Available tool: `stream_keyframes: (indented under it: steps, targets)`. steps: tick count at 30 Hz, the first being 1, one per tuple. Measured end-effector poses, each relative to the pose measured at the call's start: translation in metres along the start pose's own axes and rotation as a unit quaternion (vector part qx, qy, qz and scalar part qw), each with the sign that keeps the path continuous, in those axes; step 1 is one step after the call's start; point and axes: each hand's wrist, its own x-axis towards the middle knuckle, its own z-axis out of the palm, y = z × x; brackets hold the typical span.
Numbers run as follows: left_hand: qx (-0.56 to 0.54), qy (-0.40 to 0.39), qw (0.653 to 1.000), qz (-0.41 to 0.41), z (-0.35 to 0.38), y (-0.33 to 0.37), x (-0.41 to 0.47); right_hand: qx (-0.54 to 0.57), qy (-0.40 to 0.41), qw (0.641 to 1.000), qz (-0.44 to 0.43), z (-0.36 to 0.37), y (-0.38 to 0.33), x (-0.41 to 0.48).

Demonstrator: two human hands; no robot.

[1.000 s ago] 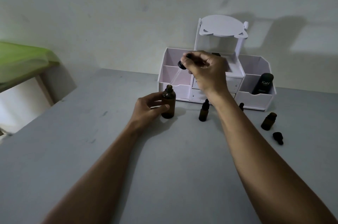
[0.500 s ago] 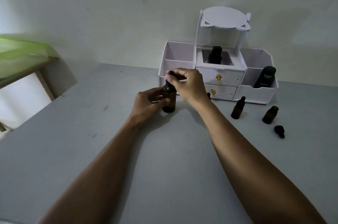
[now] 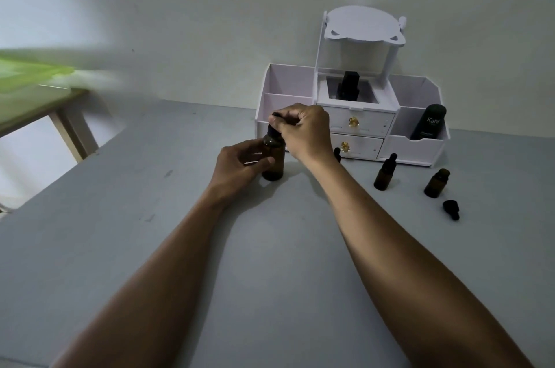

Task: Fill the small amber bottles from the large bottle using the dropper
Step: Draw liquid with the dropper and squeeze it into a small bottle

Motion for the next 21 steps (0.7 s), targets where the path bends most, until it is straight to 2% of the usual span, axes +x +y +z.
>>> stream_keyframes:
  steps: [8, 11, 17, 21]
  targets:
    - [-0.006, 0.003, 1.000, -0.015, 0.001, -0.002, -0.001, -0.005, 0.011, 0.999, -0.040, -0.014, -0.020, 0.010]
    - [-0.004, 0.051, 0.999, -0.009, 0.002, 0.003, -0.005, 0.013, 0.034, 0.997, -0.065, -0.023, -0.038, 0.021]
    - [0.038, 0.202, 0.976, 0.070, 0.016, 0.032, -0.022, 0.065, 0.099, 0.988, -0.100, -0.056, -0.072, 0.038]
    - [0.019, 0.197, 0.972, 0.129, 0.043, 0.055, -0.037, 0.104, 0.129, 0.980, -0.112, -0.100, -0.070, 0.036]
